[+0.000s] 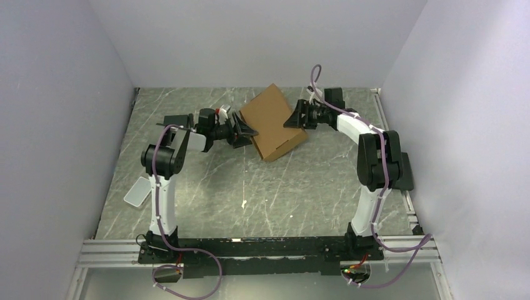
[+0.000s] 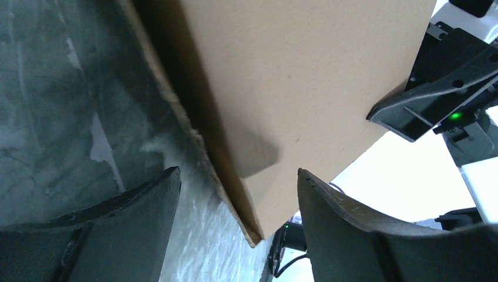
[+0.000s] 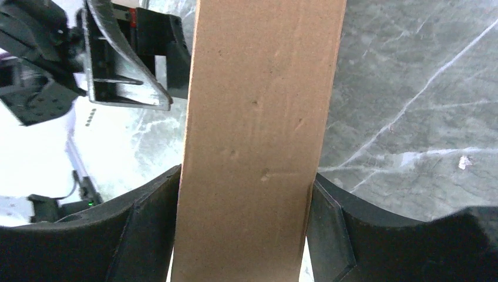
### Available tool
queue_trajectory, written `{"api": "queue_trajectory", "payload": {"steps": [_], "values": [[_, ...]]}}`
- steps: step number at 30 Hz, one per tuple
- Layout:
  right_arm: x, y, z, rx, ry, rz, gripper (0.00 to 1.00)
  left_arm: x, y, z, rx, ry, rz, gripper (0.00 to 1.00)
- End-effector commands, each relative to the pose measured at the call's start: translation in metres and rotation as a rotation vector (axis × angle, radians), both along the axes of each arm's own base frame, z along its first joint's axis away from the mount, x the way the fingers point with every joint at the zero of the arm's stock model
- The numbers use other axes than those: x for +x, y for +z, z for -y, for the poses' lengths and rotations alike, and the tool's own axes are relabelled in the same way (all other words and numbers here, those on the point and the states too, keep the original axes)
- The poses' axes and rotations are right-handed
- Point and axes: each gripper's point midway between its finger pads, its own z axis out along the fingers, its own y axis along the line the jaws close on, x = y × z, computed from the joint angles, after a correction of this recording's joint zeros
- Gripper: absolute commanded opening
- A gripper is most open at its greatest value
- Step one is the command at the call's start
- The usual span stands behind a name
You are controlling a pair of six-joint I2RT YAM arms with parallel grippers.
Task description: Fold the paper box
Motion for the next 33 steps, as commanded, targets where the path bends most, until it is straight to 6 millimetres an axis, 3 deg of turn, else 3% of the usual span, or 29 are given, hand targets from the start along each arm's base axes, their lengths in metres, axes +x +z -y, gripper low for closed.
{"api": "queue_trajectory", "payload": {"steps": [1,7,15,24,28,33], "values": [[0.012,0.040,0.005,-0.175,0.016,0.214,0.50,0.003,0.044,-0.002,0.011,0.014,0.121,0.78],[0.009,0.060,0.010,-0.401,0.044,0.392,0.49,-0.003,0.049,-0.029,0.073,0.078,0.137,0.79],[-0.010,0.083,-0.001,-0.671,0.112,0.592,0.48,-0.026,0.068,-0.077,0.193,0.188,0.185,0.80],[-0.052,0.050,-0.022,-0.966,0.260,0.738,0.48,-0.040,0.095,-0.127,0.244,0.309,0.205,0.94],[-0.065,0.038,-0.025,-0.996,0.291,0.746,0.49,-0.045,0.100,-0.141,0.177,0.333,0.176,0.97],[-0.077,0.037,-0.033,-0.978,0.335,0.761,0.54,-0.052,0.107,-0.145,0.128,0.341,0.171,0.98]]}}
